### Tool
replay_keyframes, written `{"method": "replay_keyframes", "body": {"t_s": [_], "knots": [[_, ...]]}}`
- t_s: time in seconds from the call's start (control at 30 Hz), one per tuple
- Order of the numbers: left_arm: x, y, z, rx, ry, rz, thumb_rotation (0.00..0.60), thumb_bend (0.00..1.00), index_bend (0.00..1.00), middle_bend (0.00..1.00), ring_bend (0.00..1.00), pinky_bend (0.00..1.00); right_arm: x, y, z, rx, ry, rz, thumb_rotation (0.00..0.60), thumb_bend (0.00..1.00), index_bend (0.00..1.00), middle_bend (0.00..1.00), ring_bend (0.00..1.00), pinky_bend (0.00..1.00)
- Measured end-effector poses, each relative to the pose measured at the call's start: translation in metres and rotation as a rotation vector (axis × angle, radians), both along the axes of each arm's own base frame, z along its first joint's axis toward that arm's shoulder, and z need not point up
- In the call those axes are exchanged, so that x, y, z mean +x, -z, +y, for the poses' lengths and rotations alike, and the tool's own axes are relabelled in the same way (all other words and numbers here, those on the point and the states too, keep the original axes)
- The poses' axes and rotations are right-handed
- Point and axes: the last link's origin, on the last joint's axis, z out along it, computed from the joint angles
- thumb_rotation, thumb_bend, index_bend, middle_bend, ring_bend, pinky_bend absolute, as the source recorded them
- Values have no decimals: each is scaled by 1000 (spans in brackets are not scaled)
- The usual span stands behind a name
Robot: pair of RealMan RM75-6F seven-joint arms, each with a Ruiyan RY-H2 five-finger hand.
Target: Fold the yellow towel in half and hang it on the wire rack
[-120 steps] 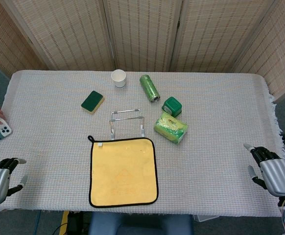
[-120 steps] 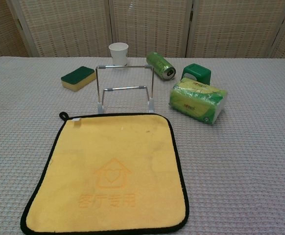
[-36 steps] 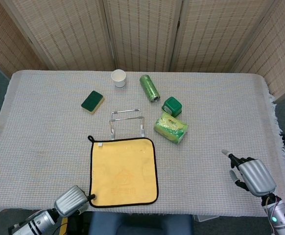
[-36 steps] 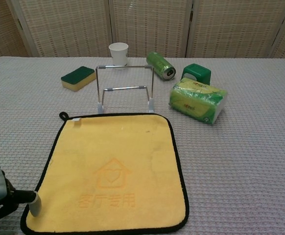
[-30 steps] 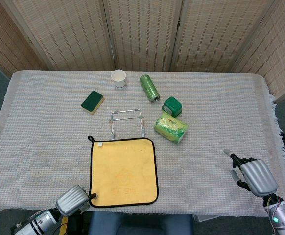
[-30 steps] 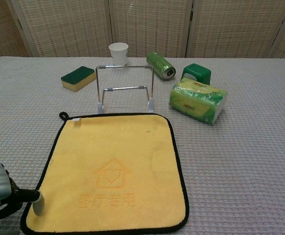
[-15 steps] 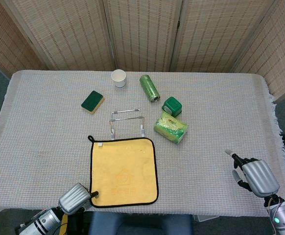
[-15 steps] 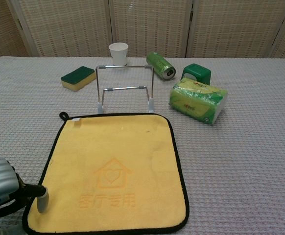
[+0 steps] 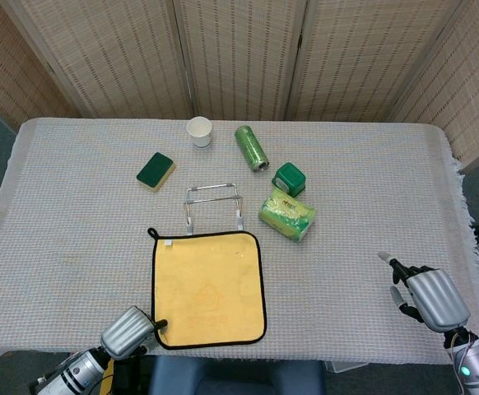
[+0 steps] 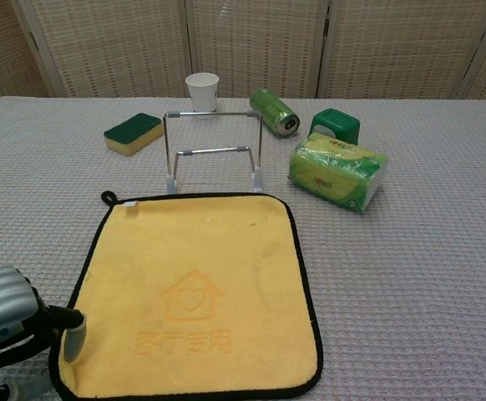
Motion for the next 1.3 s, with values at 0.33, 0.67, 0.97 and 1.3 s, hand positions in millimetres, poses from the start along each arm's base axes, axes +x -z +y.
{"method": "replay_keyframes", "body": {"t_s": [0.33,0.67,0.97,1.3], "knots": [[3,4,1,6,-21,-23,600,474,618,931,867,904,19,18,2,102,-103,-3,600,503,172,555,660,699],[6,4,2,5,-33,-28,600,494,620,934,869,905,52,65,-7,304,-248,-12,600,454,216,717,851,948],[6,1,-1,-5,-66,-40,600,493,611,934,869,905,94,129,-14,525,-398,13,600,359,333,830,967,1000],[2,-1,-2,-1,-92,-41,600,493,601,934,869,905,116,185,-19,637,-469,68,600,331,357,837,981,1000]]}}
